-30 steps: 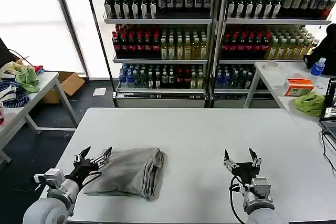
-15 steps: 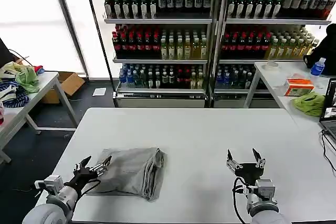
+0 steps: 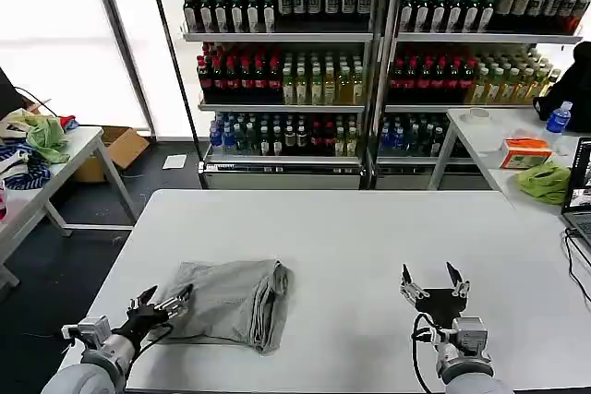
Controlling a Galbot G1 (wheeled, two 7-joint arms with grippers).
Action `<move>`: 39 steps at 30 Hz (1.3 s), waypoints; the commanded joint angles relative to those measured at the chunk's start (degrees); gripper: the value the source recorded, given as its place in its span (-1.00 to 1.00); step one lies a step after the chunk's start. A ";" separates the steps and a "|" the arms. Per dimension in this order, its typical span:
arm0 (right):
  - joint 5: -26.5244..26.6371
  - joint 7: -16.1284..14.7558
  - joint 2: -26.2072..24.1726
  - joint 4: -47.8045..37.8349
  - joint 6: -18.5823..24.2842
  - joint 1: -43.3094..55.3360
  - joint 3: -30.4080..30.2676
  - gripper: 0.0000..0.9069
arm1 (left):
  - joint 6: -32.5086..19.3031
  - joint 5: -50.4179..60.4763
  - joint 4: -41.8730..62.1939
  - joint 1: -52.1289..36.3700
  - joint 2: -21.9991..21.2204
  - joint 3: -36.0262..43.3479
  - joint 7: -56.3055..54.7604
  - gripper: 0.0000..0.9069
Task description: Fold and organize the clothes.
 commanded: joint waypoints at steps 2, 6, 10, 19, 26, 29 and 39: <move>0.05 0.04 0.03 -0.43 0.29 -0.27 0.20 1.00 | 0.52 0.19 1.62 -0.05 -0.29 0.85 1.15 1.00; -0.05 0.09 0.17 -0.63 0.30 -0.32 0.16 1.00 | 0.47 0.20 1.74 0.08 -0.17 1.03 2.04 0.18; -0.06 0.09 0.20 -0.56 0.26 -0.19 0.10 1.00 | 0.41 0.24 1.35 0.29 -0.35 1.24 2.83 -0.96; 0.03 0.12 -0.29 -0.77 0.13 0.19 0.27 1.00 | -0.62 0.64 1.55 0.17 -1.07 1.46 3.42 -1.00; 0.05 0.15 -0.31 -0.96 -0.03 0.84 0.14 1.00 | -1.54 1.42 1.46 -0.14 -1.15 1.09 3.25 -1.00; 0.06 0.19 -0.40 -1.11 -0.03 1.13 0.20 1.00 | -1.82 1.14 1.15 -0.13 -0.59 -0.27 3.22 -1.00; 0.22 0.18 -0.94 -1.49 -0.03 1.97 0.14 1.00 | -2.64 -0.98 2.21 0.86 6.24 -10.51 4.14 -1.00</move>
